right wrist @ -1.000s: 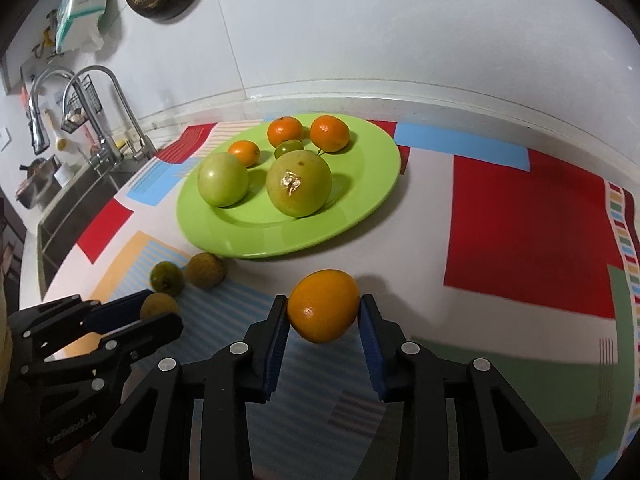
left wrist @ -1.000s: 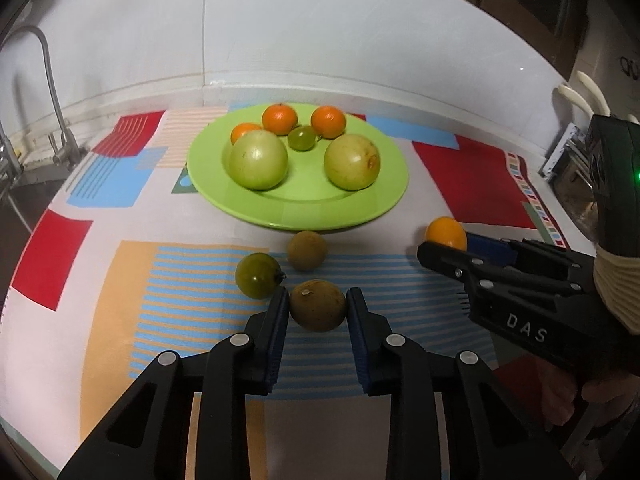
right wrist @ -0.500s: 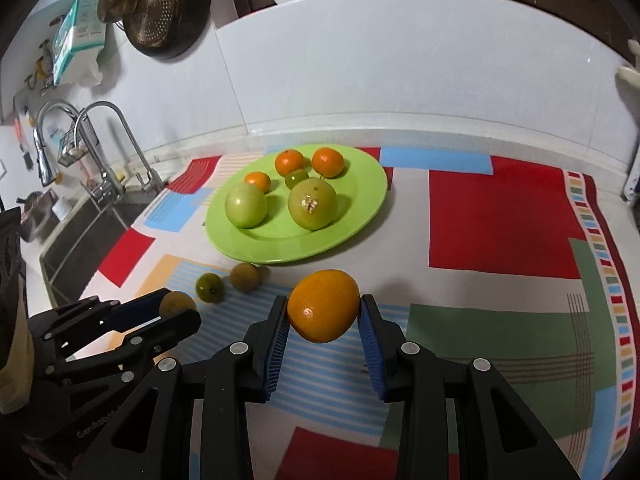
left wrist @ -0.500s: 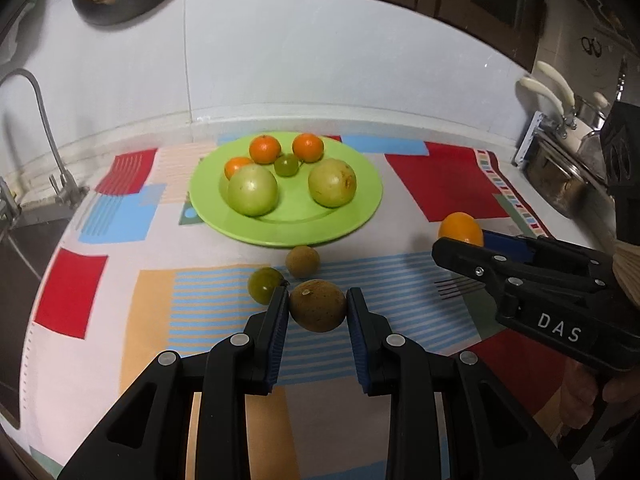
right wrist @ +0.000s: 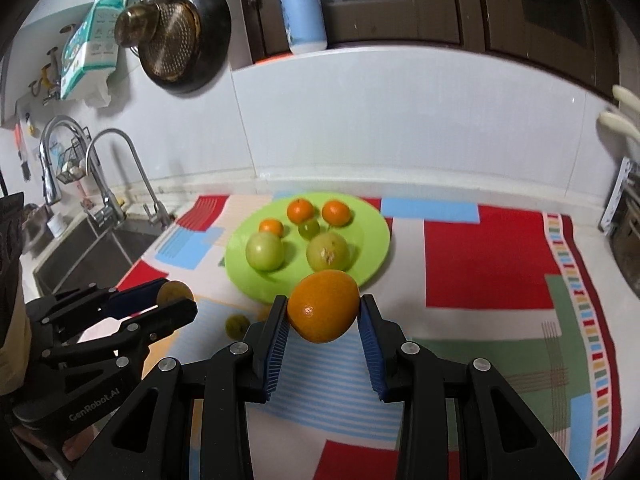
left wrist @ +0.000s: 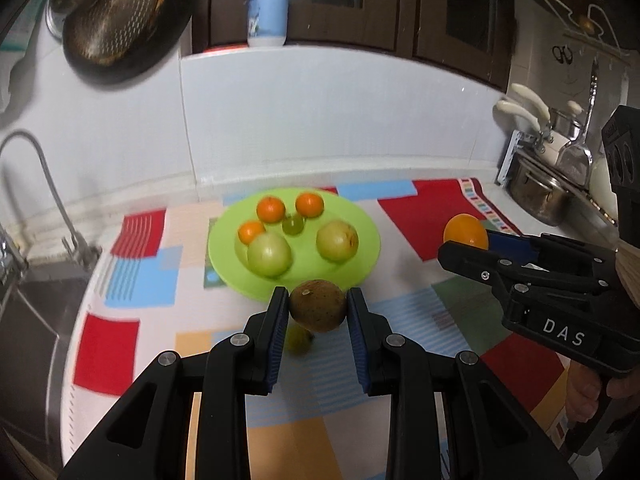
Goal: Organize fruits
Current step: 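Carry the orange and the brown fruit over the green plate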
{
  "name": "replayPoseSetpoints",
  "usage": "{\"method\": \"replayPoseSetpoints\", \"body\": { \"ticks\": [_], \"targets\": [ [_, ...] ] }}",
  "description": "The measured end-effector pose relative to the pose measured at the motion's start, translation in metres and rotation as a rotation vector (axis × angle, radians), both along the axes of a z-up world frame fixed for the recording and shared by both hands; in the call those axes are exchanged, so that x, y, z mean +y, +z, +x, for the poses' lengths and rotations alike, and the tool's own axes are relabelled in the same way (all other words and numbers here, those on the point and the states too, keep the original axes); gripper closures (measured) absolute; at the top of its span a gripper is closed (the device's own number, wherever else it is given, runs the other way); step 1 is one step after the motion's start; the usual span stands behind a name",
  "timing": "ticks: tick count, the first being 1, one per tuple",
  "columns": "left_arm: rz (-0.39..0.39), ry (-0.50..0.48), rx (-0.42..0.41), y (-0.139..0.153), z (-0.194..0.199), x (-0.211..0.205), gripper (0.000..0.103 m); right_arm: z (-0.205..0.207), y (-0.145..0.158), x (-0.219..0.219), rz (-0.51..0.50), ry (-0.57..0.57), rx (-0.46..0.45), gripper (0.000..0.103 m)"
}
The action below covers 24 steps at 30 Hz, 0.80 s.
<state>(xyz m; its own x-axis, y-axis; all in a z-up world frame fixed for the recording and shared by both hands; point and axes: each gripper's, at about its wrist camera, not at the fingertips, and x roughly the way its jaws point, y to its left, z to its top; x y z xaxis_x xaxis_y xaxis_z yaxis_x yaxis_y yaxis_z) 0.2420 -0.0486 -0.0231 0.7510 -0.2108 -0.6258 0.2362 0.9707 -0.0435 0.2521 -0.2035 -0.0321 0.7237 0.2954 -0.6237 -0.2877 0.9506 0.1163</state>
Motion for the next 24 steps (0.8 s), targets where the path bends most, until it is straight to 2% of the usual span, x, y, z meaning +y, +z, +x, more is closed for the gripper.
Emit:
{"method": "replayPoseSetpoints", "body": {
  "ticks": [11, 17, 24],
  "targets": [
    [0.012, -0.060, -0.063, 0.028, 0.033, 0.008, 0.073, 0.022, 0.030, 0.013, 0.007, -0.023, -0.084, 0.067],
    [0.002, -0.072, -0.062, 0.026, 0.064, 0.009, 0.073, 0.050, 0.034, 0.017, 0.022, -0.026, -0.089, 0.067],
    [0.006, -0.068, -0.035, 0.011, 0.099, 0.011, 0.073, 0.091, 0.019, 0.023, 0.021, -0.010, -0.055, 0.067]
  ]
}}
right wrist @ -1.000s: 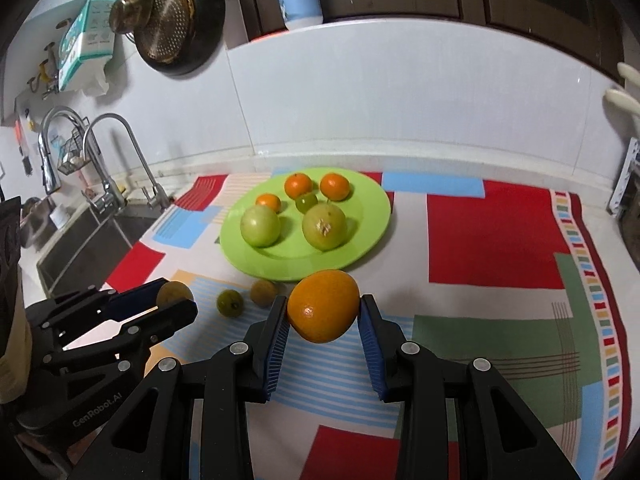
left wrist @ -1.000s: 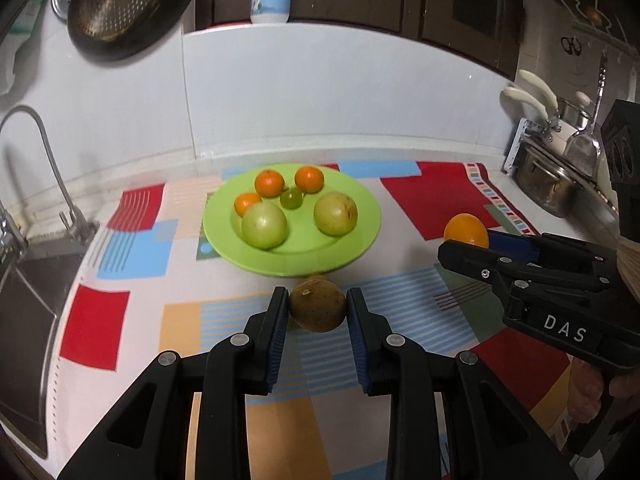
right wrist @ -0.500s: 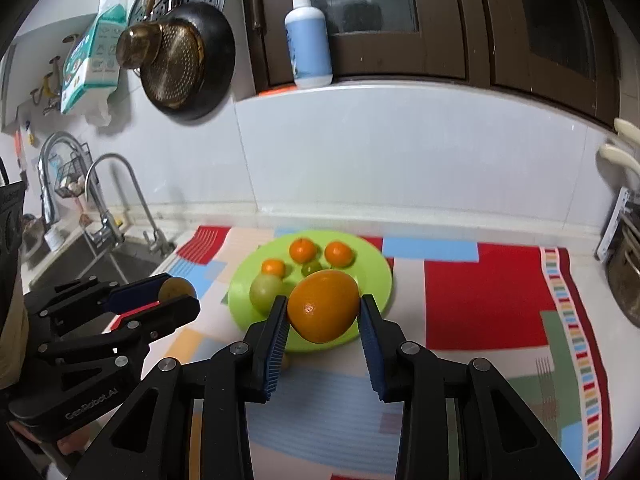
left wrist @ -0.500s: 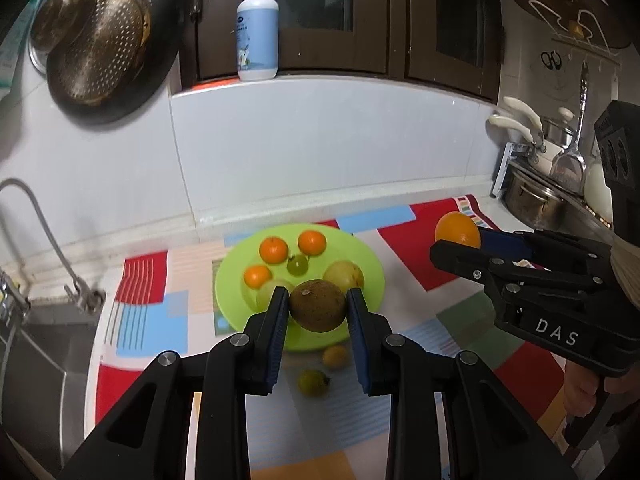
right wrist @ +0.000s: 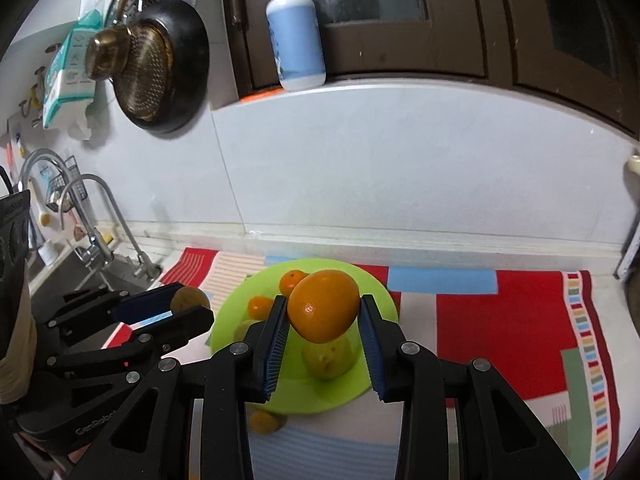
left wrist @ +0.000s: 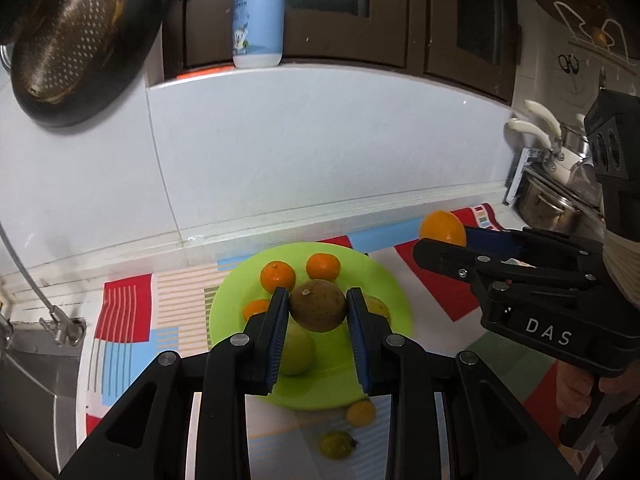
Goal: Organize fruits
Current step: 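Carry the orange and the brown fruit over the green plate, then open both grippers to release the fruits onto the plate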
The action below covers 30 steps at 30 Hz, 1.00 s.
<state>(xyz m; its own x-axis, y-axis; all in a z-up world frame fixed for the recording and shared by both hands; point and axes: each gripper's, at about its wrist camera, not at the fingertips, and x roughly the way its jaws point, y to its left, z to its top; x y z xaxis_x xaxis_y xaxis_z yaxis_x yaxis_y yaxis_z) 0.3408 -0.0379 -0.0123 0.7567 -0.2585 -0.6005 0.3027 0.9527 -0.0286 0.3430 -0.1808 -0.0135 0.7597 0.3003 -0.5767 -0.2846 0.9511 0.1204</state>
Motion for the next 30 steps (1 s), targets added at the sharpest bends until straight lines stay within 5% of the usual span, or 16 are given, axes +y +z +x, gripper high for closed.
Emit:
{"method": "replayPoseSetpoints", "body": {
  "ticks": [17, 19, 23, 30],
  "targets": [
    [0.022, -0.033, 0.069, -0.041, 0.049, -0.003, 0.073, 0.066, -0.055, 0.011, -0.006, 0.037, 0.104, 0.067],
    [0.022, -0.031, 0.062, -0.041, 0.049, -0.003, 0.067, 0.069, -0.057, 0.011, -0.009, 0.036, 0.104, 0.067],
    [0.022, -0.012, 0.055, -0.037, 0.047, 0.001, 0.059, 0.069, -0.056, 0.010, -0.001, 0.034, 0.096, 0.046],
    [0.022, 0.039, 0.032, -0.026, 0.030, 0.013, 0.045, 0.048, -0.040, 0.003, -0.028, -0.016, 0.037, 0.046]
  ]
}}
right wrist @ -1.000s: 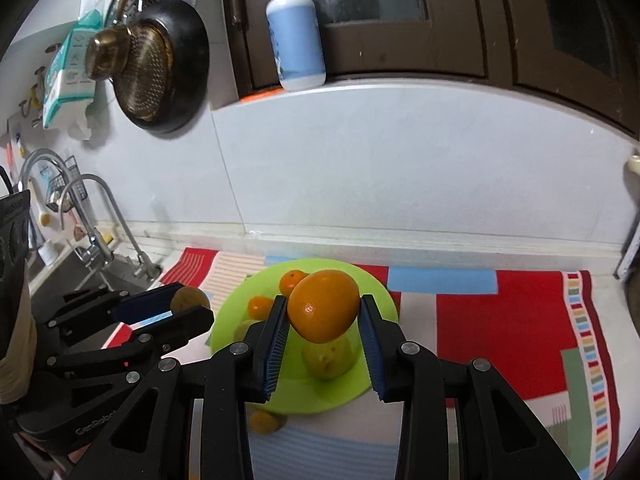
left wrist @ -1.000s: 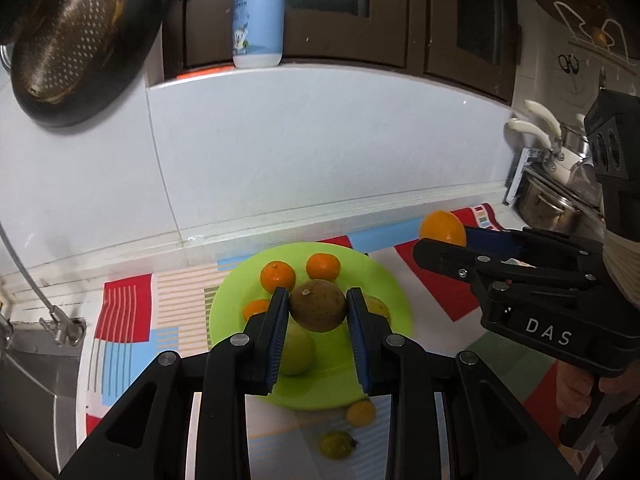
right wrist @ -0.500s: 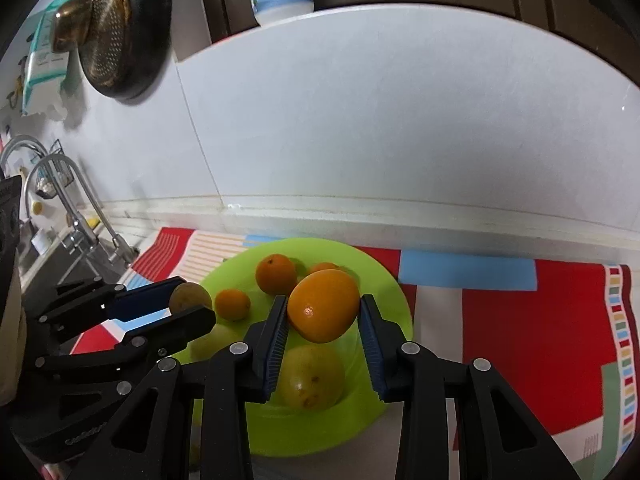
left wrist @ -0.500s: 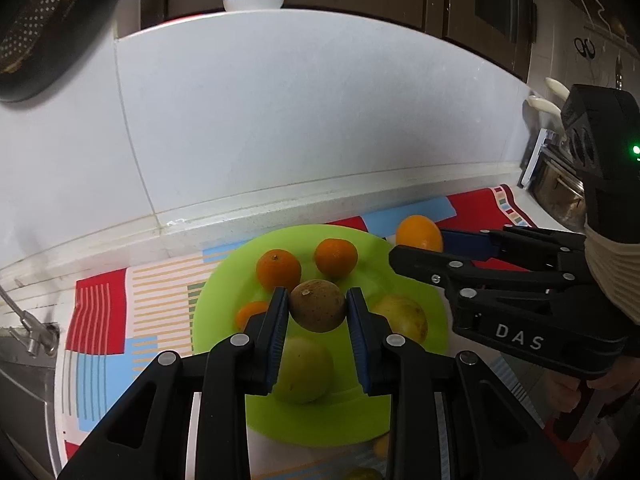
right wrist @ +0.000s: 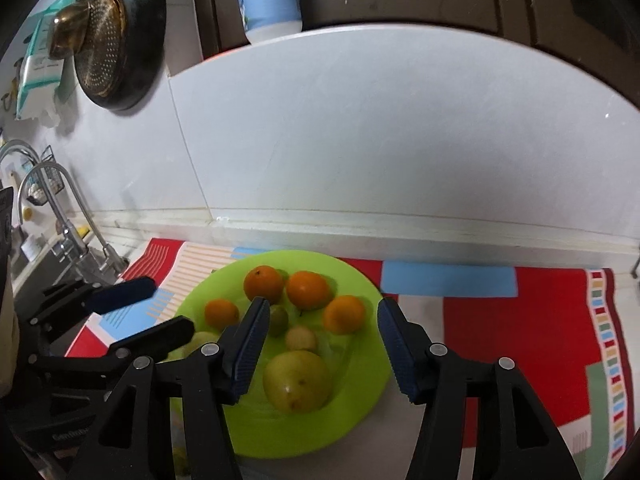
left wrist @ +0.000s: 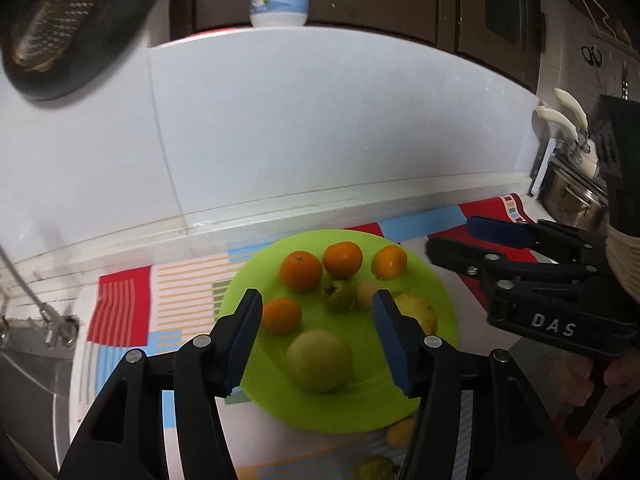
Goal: Organize fruits
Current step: 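Open both grippers to release the fruits onto the plate, then withdraw both grippers and move toward the last two fruits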
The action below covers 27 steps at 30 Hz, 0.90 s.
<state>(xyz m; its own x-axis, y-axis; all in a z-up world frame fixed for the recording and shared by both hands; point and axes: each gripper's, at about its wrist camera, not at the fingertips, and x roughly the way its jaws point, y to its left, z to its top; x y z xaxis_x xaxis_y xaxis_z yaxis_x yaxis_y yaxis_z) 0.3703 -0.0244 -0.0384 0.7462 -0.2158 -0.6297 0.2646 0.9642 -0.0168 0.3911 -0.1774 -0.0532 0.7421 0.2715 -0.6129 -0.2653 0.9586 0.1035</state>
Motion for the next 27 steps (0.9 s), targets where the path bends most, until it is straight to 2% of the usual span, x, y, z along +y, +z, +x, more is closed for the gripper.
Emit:
{"method": "replayPoseSetpoints", "body": {
  "ticks": [6, 9, 14, 21, 27],
  "targets": [
    [0.016, 0.012, -0.051, 0.015, -0.027, 0.004, 0.035, -0.028, 0.015, -0.002, -0.028, -0.009, -0.049, 0.046],
    [0.031, 0.016, -0.078, 0.022, -0.039, 0.006, 0.033, -0.042, 0.023, -0.002, -0.035, -0.011, -0.072, 0.041],
    [0.045, 0.010, -0.099, 0.027, -0.057, 0.009, 0.030, -0.063, 0.031, 0.001, -0.052, -0.005, -0.105, 0.041],
    [0.069, -0.020, -0.112, 0.021, -0.079, 0.010, 0.029, -0.089, 0.033, 0.011, -0.086, 0.042, -0.139, 0.041],
    [0.095, -0.073, -0.097, 0.005, -0.095, 0.007, 0.029, -0.105, 0.026, 0.019, -0.092, 0.096, -0.139, 0.041]
  ]
}}
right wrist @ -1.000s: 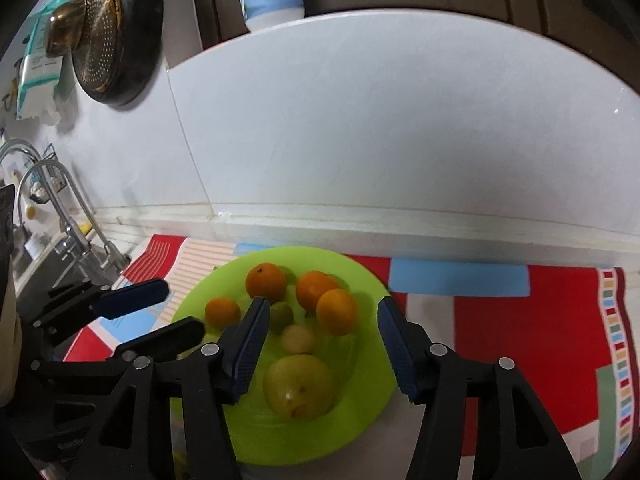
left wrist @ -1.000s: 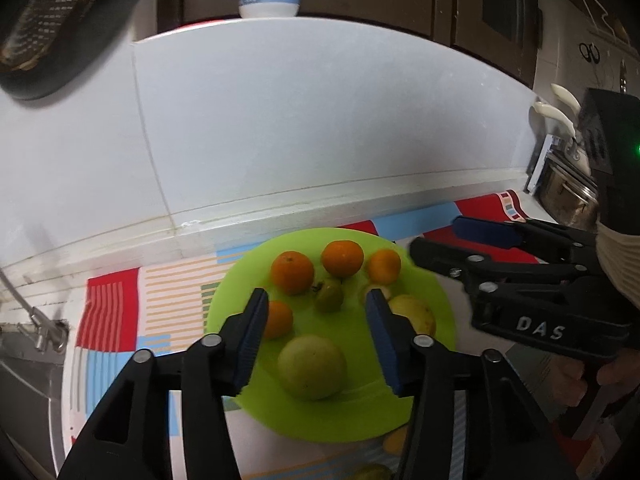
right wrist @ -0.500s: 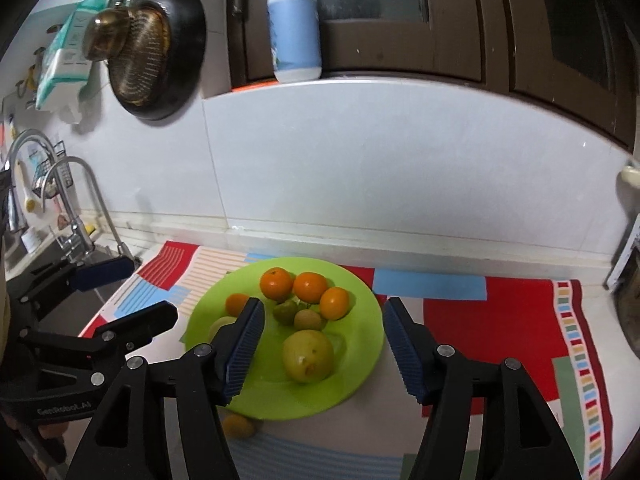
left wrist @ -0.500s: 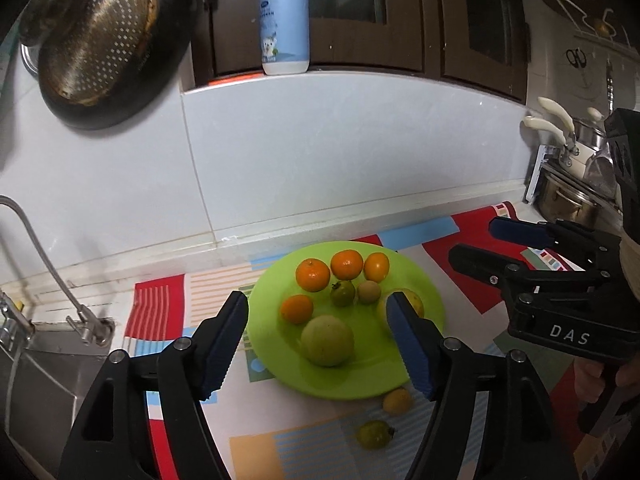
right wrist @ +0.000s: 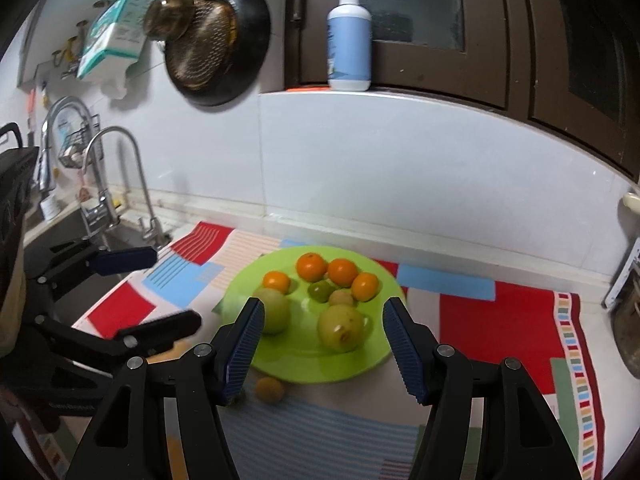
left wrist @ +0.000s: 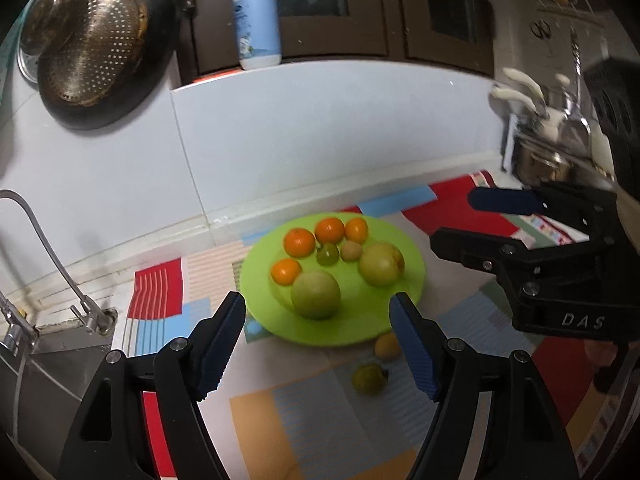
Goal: Organize fruits
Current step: 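Withdraw both grippers and move toward the last two fruits, then grasp the brown round fruit with the right gripper while the left grasps the green lime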
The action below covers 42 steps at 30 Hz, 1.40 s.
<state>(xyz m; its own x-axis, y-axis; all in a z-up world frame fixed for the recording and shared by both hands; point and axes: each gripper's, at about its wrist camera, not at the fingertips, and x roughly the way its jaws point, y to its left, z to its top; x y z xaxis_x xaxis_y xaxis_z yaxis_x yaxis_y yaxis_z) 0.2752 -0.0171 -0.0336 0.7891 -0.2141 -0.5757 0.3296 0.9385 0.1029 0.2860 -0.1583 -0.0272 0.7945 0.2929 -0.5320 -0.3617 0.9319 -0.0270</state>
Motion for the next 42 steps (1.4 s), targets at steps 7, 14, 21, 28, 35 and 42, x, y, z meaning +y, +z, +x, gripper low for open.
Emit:
{"method": "replayPoseSetpoints", "body": {
  "ticks": [7, 14, 21, 28, 35, 42],
  "targets": [
    [0.048, -0.046, 0.025, -0.020, -0.011, -0.003, 0.029, -0.010, -0.019, 0.010, -0.042, 0.070, 0.046, 0.041],
    [0.071, -0.095, 0.072, -0.041, -0.011, -0.008, 0.031, -0.009, -0.046, 0.018, -0.097, 0.144, 0.116, 0.044],
    [0.074, -0.151, 0.142, -0.063, -0.002, -0.014, 0.042, 0.003, -0.072, 0.022, -0.131, 0.213, 0.198, 0.054],
    [0.053, -0.174, 0.197, -0.075, 0.009, -0.014, 0.052, 0.016, -0.091, 0.028, -0.134, 0.251, 0.266, 0.060],
    [0.010, -0.185, 0.247, -0.080, 0.017, -0.012, 0.059, 0.026, -0.101, 0.034, -0.121, 0.271, 0.303, 0.064],
    [-0.037, -0.185, 0.282, -0.083, 0.021, -0.009, 0.073, 0.032, -0.106, 0.036, -0.097, 0.268, 0.326, 0.073]
  ]
}}
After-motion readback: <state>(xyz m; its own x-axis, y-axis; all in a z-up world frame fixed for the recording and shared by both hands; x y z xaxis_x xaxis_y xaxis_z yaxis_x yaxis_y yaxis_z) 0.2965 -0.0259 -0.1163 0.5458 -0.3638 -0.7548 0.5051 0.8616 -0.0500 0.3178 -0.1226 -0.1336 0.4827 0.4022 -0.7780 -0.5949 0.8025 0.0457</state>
